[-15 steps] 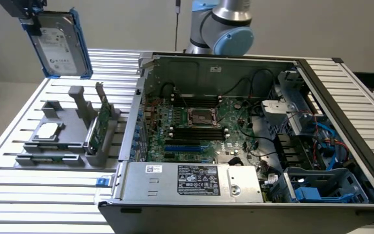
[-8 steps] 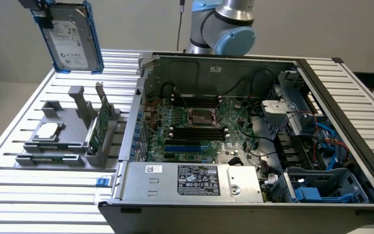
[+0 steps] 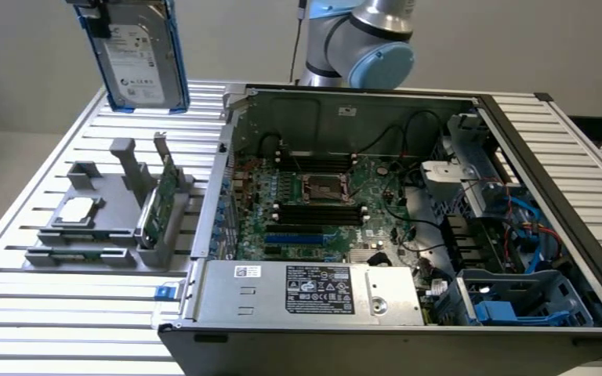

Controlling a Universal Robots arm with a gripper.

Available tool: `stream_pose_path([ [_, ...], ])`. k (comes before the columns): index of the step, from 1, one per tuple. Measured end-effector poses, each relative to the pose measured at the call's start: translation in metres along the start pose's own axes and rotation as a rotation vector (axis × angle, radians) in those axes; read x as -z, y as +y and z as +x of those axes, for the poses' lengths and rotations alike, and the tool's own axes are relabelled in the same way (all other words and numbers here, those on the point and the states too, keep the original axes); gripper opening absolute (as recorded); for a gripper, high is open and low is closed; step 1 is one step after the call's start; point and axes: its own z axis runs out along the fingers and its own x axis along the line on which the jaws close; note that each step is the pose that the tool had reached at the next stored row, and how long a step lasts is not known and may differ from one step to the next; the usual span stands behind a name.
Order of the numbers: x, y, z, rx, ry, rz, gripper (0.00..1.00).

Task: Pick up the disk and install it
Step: 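Pick up the disk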

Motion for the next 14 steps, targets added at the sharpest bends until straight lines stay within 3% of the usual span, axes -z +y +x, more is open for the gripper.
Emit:
stream_pose_path([
  [7, 0.0152, -0.0312, 0.004, 0.0, 0.0001, -0.004, 0.33],
  [14, 0.0273, -0.0629, 0.008, 0.001, 0.002, -0.0123, 0.33],
])
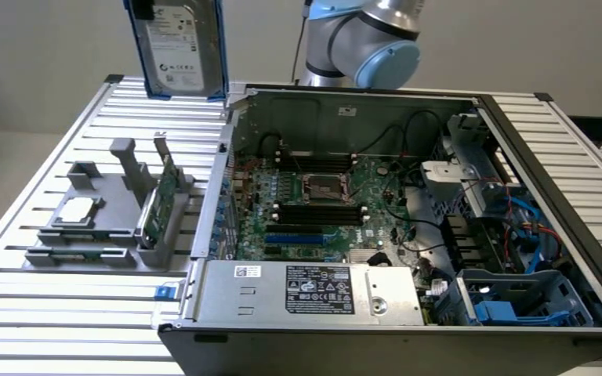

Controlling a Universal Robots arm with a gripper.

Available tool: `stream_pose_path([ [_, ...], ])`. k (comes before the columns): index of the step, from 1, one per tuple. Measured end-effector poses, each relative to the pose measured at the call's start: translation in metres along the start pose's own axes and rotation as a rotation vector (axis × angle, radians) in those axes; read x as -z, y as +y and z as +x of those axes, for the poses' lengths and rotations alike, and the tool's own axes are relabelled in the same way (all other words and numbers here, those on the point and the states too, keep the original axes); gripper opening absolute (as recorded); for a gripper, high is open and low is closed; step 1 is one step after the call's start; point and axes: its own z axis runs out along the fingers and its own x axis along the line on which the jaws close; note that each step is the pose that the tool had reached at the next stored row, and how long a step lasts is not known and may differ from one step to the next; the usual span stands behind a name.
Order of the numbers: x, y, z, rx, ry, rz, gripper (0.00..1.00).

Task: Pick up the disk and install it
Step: 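Pick up the disk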

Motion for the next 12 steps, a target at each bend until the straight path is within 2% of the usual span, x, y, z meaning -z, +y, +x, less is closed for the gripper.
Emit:
stream_pose_path([
  [5, 0.0039, -0.0228, 0.004, 0.001, 0.0005, -0.0071, 0.33],
  [12, 0.0044, -0.0544, 0.014, 0.001, 0.0006, -0.0084, 0.33],
])
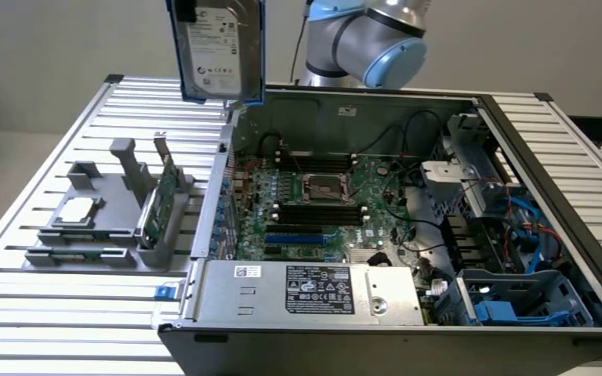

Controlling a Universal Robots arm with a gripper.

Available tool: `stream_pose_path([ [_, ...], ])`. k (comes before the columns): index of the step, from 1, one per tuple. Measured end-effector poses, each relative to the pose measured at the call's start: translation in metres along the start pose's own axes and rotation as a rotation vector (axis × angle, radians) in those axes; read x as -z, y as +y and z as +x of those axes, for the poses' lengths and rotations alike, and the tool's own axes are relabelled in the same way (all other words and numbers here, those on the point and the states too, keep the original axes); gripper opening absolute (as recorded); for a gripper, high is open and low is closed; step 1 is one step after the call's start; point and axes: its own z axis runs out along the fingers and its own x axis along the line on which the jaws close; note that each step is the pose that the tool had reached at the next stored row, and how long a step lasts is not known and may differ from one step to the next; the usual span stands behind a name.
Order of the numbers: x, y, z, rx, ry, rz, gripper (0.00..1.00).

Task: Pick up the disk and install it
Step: 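Pick up the disk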

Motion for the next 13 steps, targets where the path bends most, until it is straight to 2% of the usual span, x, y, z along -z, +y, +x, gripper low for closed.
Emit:
stream_pose_path([
  [13, 0.0011, -0.0591, 0.019, 0.0, 0.0, -0.0006, 0.33],
])
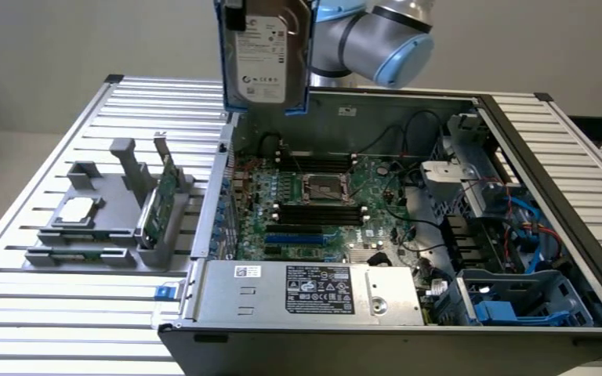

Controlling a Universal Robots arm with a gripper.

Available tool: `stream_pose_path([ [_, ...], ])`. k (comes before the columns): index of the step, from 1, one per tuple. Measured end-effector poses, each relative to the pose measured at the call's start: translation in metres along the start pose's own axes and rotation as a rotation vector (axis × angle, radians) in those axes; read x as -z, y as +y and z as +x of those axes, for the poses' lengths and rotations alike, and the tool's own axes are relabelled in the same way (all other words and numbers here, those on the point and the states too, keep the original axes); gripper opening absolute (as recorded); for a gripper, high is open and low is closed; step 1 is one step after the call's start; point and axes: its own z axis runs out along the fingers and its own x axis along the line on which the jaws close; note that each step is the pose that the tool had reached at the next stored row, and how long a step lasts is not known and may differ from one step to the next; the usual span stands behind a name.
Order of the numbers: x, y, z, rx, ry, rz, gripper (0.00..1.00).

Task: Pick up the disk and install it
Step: 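Pick up the disk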

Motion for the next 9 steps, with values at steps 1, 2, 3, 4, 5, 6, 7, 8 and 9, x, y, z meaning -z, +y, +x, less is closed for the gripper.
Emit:
stream_pose_path([
  [1, 0.0001, -0.0043, 0.001, 0.0, -0.0001, -0.0001, 0.33],
  [2, 0.0002, -0.0088, 0.003, 0.0, 0.0, -0.0005, 0.33],
  [3, 0.0003, -0.0133, 0.004, 0.0, 0.0, -0.0007, 0.33],
  [4, 0.0004, -0.0178, 0.006, 0.0, 0.0, -0.0009, 0.33],
  [5, 0.0005, -0.0225, 0.007, 0.0, 0.0001, -0.001, 0.33],
  [6, 0.0005, -0.027, 0.009, 0.0, 0.0, -0.0009, 0.33],
  [7, 0.0006, -0.0315, 0.01, 0.0, 0.0, -0.0009, 0.33],
  [8, 0.0006, -0.036, 0.012, 0.0, -0.0001, -0.0009, 0.33],
  [9, 0.0007, -0.0405, 0.013, 0.0, 0.0, -0.001, 0.33],
])
